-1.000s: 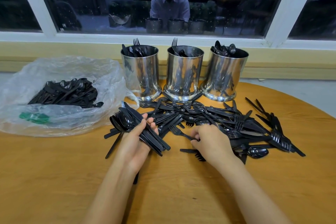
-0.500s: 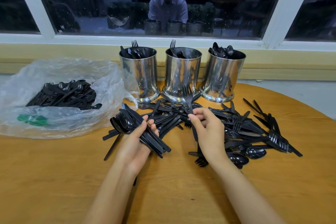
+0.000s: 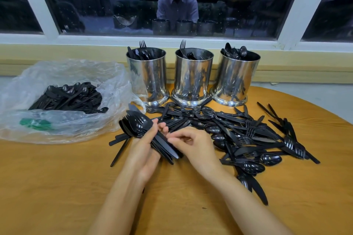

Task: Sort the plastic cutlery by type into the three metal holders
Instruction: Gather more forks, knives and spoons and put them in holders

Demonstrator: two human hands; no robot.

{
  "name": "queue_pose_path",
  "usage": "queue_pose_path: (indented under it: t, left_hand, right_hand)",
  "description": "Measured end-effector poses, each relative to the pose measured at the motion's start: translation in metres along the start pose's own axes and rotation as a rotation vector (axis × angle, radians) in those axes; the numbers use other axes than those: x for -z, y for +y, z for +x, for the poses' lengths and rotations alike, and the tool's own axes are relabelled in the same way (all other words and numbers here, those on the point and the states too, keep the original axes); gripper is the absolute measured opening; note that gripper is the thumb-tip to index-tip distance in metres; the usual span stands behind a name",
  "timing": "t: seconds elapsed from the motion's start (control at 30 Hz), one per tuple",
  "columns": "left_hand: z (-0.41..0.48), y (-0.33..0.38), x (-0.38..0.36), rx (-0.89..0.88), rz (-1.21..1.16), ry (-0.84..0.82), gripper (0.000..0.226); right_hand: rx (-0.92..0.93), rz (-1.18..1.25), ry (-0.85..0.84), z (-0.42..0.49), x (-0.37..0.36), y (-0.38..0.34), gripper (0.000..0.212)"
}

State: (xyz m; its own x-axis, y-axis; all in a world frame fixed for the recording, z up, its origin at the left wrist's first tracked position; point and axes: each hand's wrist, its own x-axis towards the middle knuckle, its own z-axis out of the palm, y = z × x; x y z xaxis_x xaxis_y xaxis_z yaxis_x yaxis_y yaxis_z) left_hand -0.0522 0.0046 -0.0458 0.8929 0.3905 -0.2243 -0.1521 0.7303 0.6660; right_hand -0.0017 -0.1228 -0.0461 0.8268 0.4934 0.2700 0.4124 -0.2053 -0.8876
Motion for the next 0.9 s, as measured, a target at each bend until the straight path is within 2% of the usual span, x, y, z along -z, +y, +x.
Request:
queue_pose_path:
  t: [0.13,0.2,0.3,0.43,0.5,0.77,0.9]
  left_hand:
    - [0.005,0.016,0.011,-0.074,-0.013,0.051,0.013]
    - [0.005,0.023,0.016,-0.085,-0.023,0.053,0.012]
    - [0.006,0.027,0.022,-0.073,-0.034,0.054,0.013]
    - [0.007,0.027,0.023,-0.064,-0.036,0.051,0.013]
    - [0.006,0.027,0.022,-0.064,-0.047,0.059,0.013]
    - [0.007,0.027,0.022,-0.027,-0.064,0.06,0.01]
    - [0.006,0.027,0.022,-0.016,-0.071,0.054,0.01]
  right_hand:
    - [-0.007,-0.127,0.102,0.013,0.023,0.013,0.013]
    - [-0.005,-0.274,0.09,0.023,0.031,0.022,0.017]
    - [0.05,-0.493,-0.005,0.037,0.03,0.027,0.026]
    - [0.136,-0.702,-0.244,0.05,0.014,0.028,0.044]
    - [0.153,-0.797,-0.307,0.055,0.008,0.029,0.05]
    - [0.261,-0.985,-0.335,0.05,0.016,0.023,0.027]
    - [0.32,-0.939,-0.29,0.039,0.022,0.022,0.019]
